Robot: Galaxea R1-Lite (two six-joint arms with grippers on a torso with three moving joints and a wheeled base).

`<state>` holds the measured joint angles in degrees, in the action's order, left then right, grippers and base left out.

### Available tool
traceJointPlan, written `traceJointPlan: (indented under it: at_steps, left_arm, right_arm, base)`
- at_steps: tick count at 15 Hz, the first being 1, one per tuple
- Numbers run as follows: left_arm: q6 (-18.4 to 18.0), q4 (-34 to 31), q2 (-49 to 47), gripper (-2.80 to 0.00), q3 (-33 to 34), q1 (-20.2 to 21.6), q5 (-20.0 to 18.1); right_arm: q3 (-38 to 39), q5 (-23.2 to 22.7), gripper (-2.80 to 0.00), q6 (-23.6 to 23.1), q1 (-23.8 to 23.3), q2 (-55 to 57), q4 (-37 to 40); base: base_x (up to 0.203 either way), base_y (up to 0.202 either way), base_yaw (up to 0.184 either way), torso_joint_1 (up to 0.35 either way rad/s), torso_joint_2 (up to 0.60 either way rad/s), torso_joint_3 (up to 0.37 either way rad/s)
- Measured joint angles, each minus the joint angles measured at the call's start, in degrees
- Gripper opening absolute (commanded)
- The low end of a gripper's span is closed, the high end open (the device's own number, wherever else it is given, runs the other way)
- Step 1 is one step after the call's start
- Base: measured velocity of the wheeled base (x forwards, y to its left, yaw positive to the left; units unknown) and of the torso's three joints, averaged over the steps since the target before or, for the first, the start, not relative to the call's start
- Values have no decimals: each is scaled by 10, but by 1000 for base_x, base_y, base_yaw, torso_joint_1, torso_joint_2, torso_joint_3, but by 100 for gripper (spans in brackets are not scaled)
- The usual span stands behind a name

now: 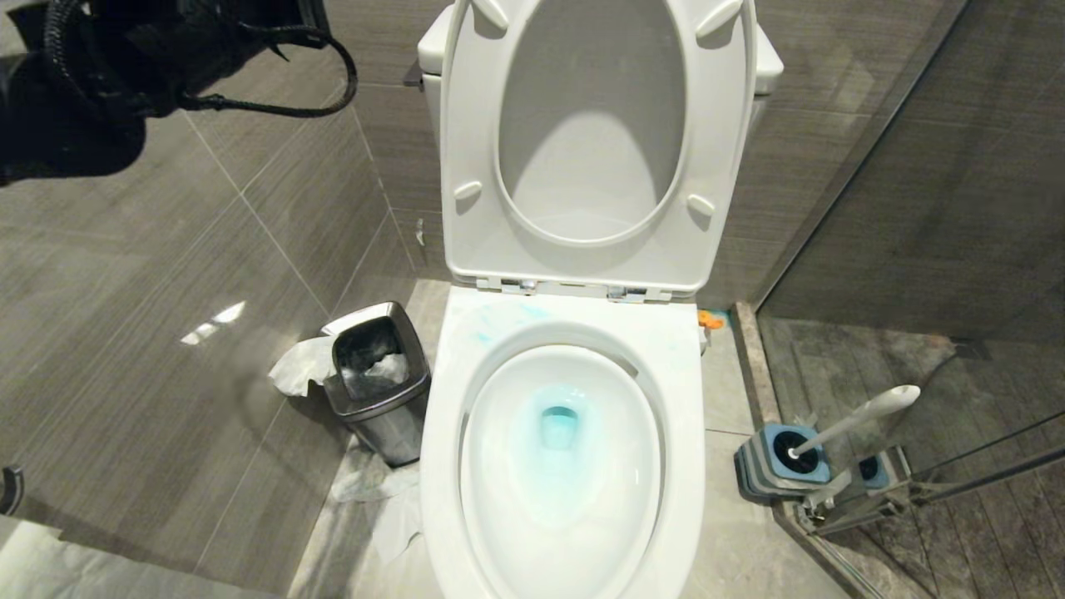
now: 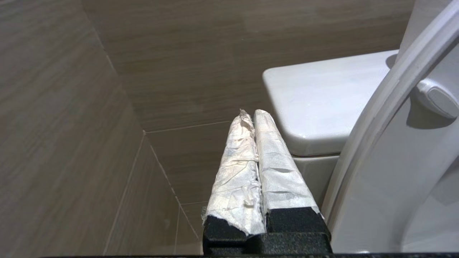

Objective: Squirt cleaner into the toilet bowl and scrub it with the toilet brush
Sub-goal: Flush the toilet

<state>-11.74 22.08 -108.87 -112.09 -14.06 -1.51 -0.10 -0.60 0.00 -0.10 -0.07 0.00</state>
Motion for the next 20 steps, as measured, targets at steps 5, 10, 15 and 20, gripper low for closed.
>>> traceJointPlan:
  at_steps: [5, 10, 15, 20]
  left_arm:
    - [-20, 29, -24, -280, -3, -20, 44]
    - [-21, 29, -25, -280, -3, -30, 73]
    - [-21, 28, -24, -280, -3, -34, 74]
    - [-21, 30, -19, -280, -3, -31, 77]
  right_arm:
    - [0, 0, -280, 0, 0, 0, 0]
    - [0, 0, -280, 0, 0, 0, 0]
    - [0, 0, -280, 0, 0, 0, 0]
    - [0, 0, -280, 0, 0, 0, 0]
  base:
    - [0, 0, 0, 0, 0, 0]
    - [0, 0, 0, 0, 0, 0]
    - [0, 0, 0, 0, 0, 0]
    - [0, 0, 0, 1, 2, -53]
